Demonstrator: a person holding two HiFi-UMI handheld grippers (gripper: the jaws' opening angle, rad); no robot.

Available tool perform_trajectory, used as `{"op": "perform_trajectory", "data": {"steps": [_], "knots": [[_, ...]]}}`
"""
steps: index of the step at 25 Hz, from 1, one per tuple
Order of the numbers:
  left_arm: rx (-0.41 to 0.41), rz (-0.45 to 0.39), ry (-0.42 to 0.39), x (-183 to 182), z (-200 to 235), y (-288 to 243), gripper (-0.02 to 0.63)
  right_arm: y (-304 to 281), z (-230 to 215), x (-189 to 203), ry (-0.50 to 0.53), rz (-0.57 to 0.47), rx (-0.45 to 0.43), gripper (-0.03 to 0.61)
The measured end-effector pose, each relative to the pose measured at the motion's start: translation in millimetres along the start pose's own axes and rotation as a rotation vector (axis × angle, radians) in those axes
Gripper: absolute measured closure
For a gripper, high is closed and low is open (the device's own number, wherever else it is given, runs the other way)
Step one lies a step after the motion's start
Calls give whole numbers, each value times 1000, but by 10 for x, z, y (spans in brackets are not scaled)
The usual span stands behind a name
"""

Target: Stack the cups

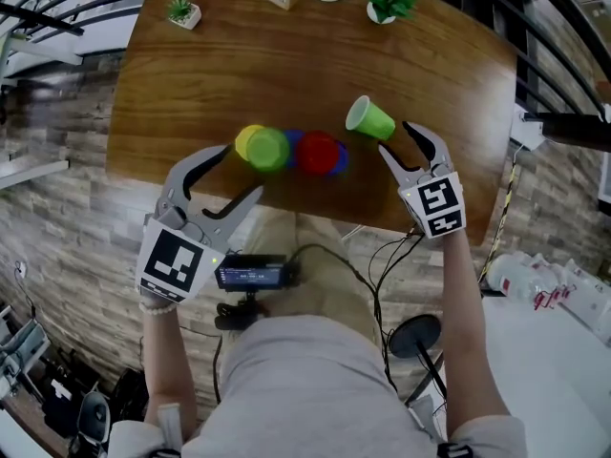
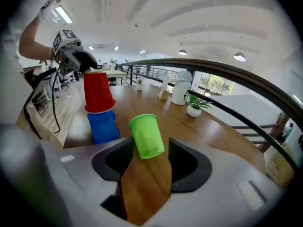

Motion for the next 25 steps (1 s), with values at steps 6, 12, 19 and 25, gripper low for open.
{"op": "perform_trajectory", "data": {"steps": [6,12,19,25], "knots": [[-59,-26,125,17,-24,124,362,-208,-5,209,99,63,-131,328],[-81,-32,152,-17,-30,184,364,-361,-5,264,85,69,-181,328],[-94,-38,148,-46,-43,236,367,-298,-10,244,94,86,-199,362],[-103,-60,128,-67,-33,257,371,-90,-19,50,144,91,-183,364]]}}
Point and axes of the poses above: the fingertips, and each gripper's own axes: y backward along the fingers, z to its left, x out of its underside, the point moved 1 cm from there along y, backward along the fingers, and after that the axes turned 3 degrees about x, right-handed, at the moved point
